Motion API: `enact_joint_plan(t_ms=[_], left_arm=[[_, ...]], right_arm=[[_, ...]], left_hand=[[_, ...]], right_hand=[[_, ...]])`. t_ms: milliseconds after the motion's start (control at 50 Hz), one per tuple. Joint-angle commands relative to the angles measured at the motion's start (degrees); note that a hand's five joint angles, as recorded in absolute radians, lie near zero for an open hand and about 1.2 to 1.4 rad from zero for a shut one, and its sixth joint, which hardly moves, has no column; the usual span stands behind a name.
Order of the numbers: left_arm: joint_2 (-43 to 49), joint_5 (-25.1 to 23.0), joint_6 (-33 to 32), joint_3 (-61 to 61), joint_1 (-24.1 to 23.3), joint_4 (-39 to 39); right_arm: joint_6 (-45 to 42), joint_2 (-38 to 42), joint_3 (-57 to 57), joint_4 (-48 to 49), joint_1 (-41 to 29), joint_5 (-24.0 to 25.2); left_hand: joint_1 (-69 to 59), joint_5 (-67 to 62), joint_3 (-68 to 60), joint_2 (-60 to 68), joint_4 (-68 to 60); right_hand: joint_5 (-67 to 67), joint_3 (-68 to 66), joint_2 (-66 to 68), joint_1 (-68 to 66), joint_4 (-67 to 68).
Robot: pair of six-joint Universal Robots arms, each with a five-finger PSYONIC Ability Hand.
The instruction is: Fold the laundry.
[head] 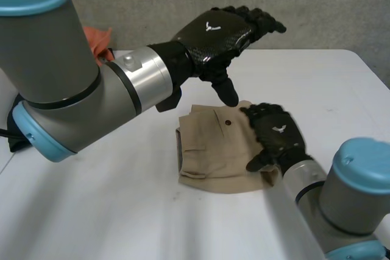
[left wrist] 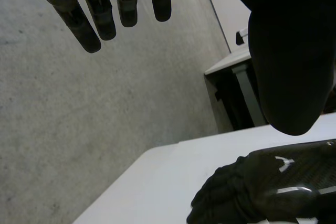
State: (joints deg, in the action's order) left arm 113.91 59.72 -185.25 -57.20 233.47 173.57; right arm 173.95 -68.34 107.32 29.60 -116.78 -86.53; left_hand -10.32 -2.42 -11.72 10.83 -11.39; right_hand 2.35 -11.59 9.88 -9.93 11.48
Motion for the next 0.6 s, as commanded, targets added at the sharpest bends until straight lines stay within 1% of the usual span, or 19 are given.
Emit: enact_joint_plan(t_ms=[20,100,160,320,360,380,400,420,480,500,540,600], left_arm=[[-1.5,0.66,2.08,-0.02,-0.12,0.1],[-2.12,0.74,2.26,-0.28,-0.21,0.1],[-2.29,0.74,2.26,-0.55,-0.21,0.1],[-3.0,0.74,2.26,-1.78,0.06,0.01],[-3.52,0.57,2.26,-2.39,0.15,0.1],[-3.7,0.66,2.26,-2.65,0.23,0.19],[-3.87,0.57,2.26,-2.74,0.23,0.19],[-4.05,0.57,2.17,-2.92,0.23,0.27],[-4.31,0.48,2.35,-3.1,0.41,0.28],[-4.58,0.48,2.35,-3.36,0.5,0.28],[-4.93,0.48,2.35,-3.71,0.58,0.28],[-5.46,0.31,2.35,-4.5,0.94,0.45]], right_arm=[[15.34,-2.41,-1.24,-11.21,4.27,-1.72],[18.87,-1.62,-1.24,-15.88,4.11,-0.14],[19.06,-0.48,-1.24,-16.86,3.14,0.74],[15.9,4.8,-3.52,-12.29,2.7,0.92],[15.19,6.11,-4.58,-11.5,2.96,1.1],[14.67,7.25,-5.45,-10.8,2.96,1.1],[14.4,7.95,-5.98,-10.62,2.96,1.01],[13.88,9.09,-7.12,-10.44,2.96,0.84],[13.17,10.33,-8.62,-10.27,3.22,1.1],[12.73,11.03,-9.49,-10.18,3.31,1.18],[12.47,11.56,-10.38,-10.27,3.31,1.19],[12.38,11.74,-11.35,-10.01,3.31,1.19]], left_hand=[[0.32,2.42,1.72,-0.83,1.39],[0.32,2.42,1.72,-0.83,1.39],[0.32,2.42,1.72,-0.83,1.39],[0.32,2.42,1.72,-0.83,1.39],[0.32,2.42,1.72,-0.83,1.39],[0.32,2.42,1.72,-0.83,1.39],[0.32,2.42,1.72,-0.83,1.39],[0.32,2.42,1.72,-0.83,1.39],[0.32,2.42,1.72,-0.83,1.39],[0.32,2.42,1.72,-0.83,1.39],[0.32,2.42,1.72,-0.83,1.39],[0.32,2.42,1.72,-0.83,1.39]], right_hand=[[-2.35,1.59,0.12,-0.07,-1.48],[-2.35,1.59,0.12,-0.07,-1.48],[-2.35,1.59,0.12,-0.07,-1.48],[-2.35,1.59,0.12,-0.07,-1.48],[3.51,-4.27,5.97,-5.93,4.38],[9.86,-10.63,12.33,-12.29,10.74],[13.09,-13.85,15.56,-15.52,13.97],[21.12,-21.88,23.59,-23.54,21.99],[38.47,-39.23,40.94,-40.89,39.34],[50.68,-51.44,53.15,-53.1,51.56],[67.56,-68.32,70.03,-69.99,68.44],[67.65,-68.41,70.12,-70.07,68.52]])
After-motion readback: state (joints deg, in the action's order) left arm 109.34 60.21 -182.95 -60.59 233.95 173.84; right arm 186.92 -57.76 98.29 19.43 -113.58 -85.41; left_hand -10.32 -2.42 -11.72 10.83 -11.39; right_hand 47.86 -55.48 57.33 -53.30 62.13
